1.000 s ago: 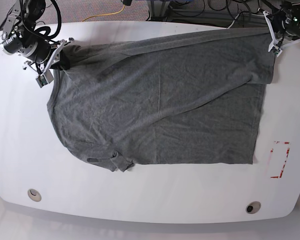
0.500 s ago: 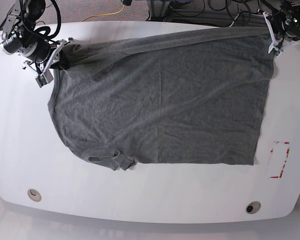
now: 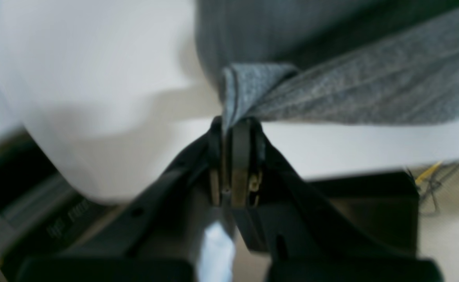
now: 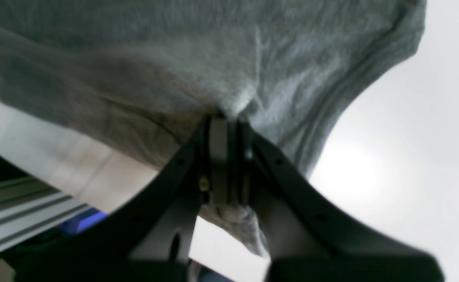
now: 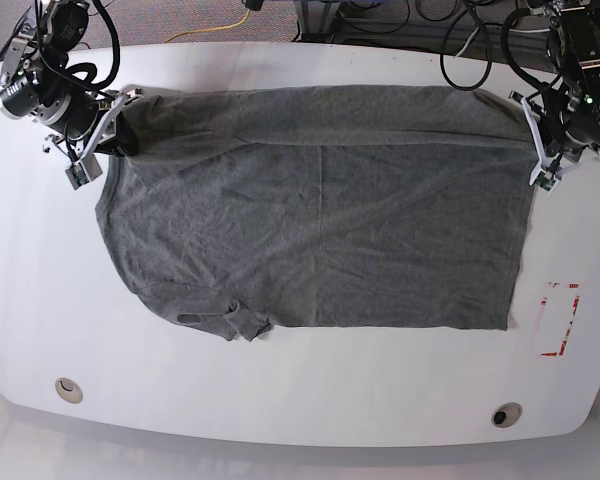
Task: Layout the t-shirt on the table in an organized manner, then fold the t-shirt properly
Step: 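Pull the held shirt edge taut with both grippers, spreading it apart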
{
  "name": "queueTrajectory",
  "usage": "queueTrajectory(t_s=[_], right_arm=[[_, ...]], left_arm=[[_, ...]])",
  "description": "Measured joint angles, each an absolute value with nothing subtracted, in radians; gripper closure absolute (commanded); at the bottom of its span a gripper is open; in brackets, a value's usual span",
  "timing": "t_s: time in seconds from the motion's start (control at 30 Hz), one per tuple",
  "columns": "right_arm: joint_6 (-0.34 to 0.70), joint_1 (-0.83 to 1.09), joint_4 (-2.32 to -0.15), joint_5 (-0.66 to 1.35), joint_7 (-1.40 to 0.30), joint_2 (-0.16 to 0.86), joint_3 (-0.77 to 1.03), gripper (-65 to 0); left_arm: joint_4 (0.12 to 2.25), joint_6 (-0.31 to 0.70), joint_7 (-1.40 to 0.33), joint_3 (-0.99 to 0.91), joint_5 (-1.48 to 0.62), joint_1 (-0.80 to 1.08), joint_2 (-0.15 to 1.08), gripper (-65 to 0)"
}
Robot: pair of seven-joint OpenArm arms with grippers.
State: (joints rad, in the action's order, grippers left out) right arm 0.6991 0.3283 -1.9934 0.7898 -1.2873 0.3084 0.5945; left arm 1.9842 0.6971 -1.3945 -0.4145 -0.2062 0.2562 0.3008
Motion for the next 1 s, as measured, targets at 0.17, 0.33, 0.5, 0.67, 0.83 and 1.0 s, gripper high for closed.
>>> queueTrajectory(t_s=[0.17,0.33,0.5,0.67,0.83,1.0], right_arm=[[0.699,0.323,-1.993,0.79,-1.287,0.308,0.595,-2.9],[0.699,0.3,-1.99,0.787,-1.287,0.307,0.606,-2.9],[0.699,0.289,-1.99,0.789,-1.286,0.307,0.65,-2.9],[0.699,0.263,-1.973,0.785,-1.286,0.308,0.653,-2.9],[0.699,0.25,-1.954,0.787,-1.287,0.307,0.653,-2.9],[0.699,0.25,-1.946,0.785,-1.288,0.307,0.654,-2.9]], left_arm=[[1.982,0.698,-1.399,-0.363,-0.199,0.205,0.308,0.0],[1.95,0.698,-1.399,-0.333,-0.198,0.148,0.307,0.0],[1.945,0.697,-1.396,-0.294,-0.125,0.108,0.307,0.0],[1.943,0.698,-1.398,-0.25,-0.078,0.088,0.305,0.0],[1.942,0.697,-1.391,-0.24,-0.055,0.072,0.305,0.0],[1.942,0.697,-1.395,-0.24,-0.018,0.075,0.305,0.0]])
